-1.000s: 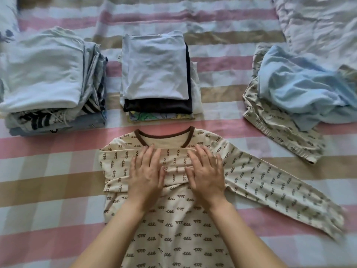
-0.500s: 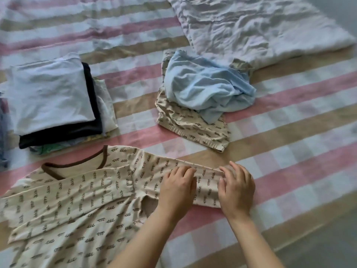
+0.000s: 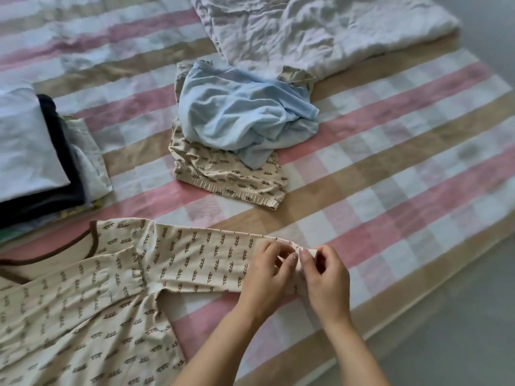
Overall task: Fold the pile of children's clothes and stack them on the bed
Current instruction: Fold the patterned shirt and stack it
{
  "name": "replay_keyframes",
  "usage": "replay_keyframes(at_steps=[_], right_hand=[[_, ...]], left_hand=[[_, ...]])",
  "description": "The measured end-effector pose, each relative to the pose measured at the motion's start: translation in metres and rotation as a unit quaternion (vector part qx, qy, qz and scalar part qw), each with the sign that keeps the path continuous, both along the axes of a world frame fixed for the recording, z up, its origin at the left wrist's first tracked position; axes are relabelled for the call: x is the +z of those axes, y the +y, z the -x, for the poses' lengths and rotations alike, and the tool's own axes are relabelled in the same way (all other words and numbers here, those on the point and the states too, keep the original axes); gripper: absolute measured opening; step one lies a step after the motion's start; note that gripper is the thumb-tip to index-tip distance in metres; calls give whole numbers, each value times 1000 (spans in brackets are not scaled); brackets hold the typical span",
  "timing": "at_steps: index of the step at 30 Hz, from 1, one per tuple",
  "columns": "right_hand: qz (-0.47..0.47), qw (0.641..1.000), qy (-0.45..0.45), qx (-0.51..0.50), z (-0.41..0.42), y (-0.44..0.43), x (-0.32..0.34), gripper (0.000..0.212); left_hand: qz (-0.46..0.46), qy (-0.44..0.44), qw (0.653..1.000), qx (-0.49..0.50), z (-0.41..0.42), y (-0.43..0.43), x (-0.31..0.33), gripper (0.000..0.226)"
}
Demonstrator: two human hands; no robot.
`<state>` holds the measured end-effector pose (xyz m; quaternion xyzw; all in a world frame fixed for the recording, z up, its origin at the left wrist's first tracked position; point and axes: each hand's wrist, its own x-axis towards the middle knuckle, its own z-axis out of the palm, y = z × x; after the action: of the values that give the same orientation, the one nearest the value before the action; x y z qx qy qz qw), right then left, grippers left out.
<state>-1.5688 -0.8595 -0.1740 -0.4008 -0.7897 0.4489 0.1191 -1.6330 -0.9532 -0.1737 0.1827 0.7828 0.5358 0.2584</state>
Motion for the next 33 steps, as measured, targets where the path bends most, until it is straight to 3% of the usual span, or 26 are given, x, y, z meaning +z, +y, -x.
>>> replay_keyframes(at_steps=[4,9,12,19,26,29,33], right_hand=[[151,982,100,59,25,-39,34,18],[194,955,156,159,53,-97,58,21],[150,952,176,199,69,-135,64,28],[132,945,171,245,95,-206,47,24],[55,960,102,257,115,-235,11,28],[-48,959,44,275,123,-235,-6,27],[-240,891,-33,383,129,-240,-29,35]], left_hand=[[-127,-193,971,67,10,-23,35,30],[-159,-179,956,169,45,-95,59,11],[-180,-191,936,237,70,-156,71,23],[-213,-176,902,333,105,-290,84,19],[-181,-193,857,443,106,-382,48,19],[-161,-221,842,464,98,-405,22,20],[-80,-211,837,498,85,-421,-16,19]])
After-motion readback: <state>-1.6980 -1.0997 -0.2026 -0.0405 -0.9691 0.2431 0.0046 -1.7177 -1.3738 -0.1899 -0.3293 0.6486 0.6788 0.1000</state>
